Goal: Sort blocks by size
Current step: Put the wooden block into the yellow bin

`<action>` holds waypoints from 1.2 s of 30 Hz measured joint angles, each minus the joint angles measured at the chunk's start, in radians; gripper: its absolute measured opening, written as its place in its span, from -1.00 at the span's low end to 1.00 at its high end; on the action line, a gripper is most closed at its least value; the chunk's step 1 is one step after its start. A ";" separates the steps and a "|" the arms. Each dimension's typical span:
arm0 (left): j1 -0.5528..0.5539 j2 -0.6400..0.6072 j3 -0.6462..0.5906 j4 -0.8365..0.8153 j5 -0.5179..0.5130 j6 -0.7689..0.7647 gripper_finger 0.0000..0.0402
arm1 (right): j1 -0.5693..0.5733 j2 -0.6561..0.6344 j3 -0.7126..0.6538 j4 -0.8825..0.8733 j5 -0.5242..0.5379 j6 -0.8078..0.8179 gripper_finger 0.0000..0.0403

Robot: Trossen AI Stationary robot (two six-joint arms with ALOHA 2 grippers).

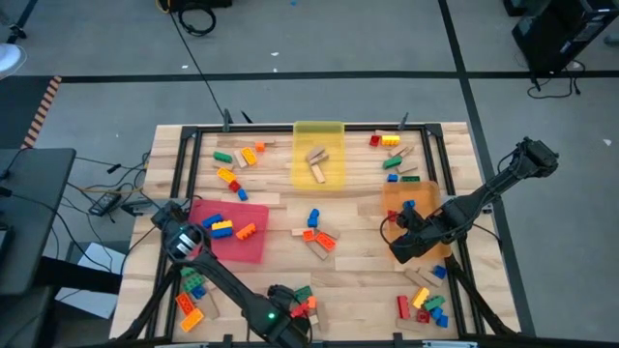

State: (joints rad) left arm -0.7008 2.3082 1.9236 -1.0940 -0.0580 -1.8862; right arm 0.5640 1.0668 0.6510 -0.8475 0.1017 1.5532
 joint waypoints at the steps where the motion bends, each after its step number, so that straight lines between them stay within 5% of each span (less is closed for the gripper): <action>1: 0.000 0.008 0.000 -0.005 0.002 0.000 0.22 | 0.000 0.000 0.000 0.001 0.000 0.000 0.20; 11: 0.001 0.038 0.003 -0.004 0.049 0.021 0.10 | 0.000 0.000 0.000 0.002 0.012 -0.001 0.21; 24: -0.001 0.047 0.107 -0.165 0.053 0.106 -0.46 | 0.000 0.000 0.000 0.002 0.019 -0.012 0.20; 36: 0.078 -0.108 0.223 -0.375 -0.072 0.312 -0.39 | 0.000 0.000 0.000 0.045 0.057 -0.031 0.20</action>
State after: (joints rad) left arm -0.6226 2.2003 2.1464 -1.4689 -0.1298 -1.5741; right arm 0.5638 1.0668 0.6510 -0.8024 0.1589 1.5223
